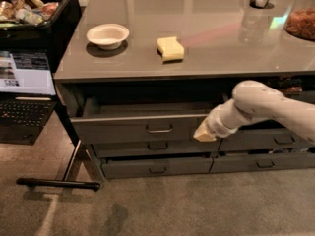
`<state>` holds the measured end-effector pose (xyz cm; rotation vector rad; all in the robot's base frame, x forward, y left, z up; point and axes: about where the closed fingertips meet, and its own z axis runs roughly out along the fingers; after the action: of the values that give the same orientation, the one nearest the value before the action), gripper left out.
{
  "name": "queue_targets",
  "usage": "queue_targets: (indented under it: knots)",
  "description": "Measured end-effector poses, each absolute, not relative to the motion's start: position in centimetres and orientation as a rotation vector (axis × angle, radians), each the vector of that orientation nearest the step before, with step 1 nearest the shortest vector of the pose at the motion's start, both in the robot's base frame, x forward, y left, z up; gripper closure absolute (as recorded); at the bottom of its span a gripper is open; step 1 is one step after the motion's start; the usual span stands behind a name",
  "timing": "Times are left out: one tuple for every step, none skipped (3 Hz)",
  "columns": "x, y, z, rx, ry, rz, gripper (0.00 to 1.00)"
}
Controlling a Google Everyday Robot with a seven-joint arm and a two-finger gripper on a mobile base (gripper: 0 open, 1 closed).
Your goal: Close top drawer
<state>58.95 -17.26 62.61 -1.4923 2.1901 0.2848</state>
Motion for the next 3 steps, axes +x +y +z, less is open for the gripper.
queue_targets:
  knots:
    - [59.8,-16.0,60.1,-1.621,2.168,0.392,0.59]
    - [60.1,-16.1,60.0,-1.660,2.152,0.411,0.36]
    - [59.9,-16.9,61.2,-1.642,2.150,0.370,0.13]
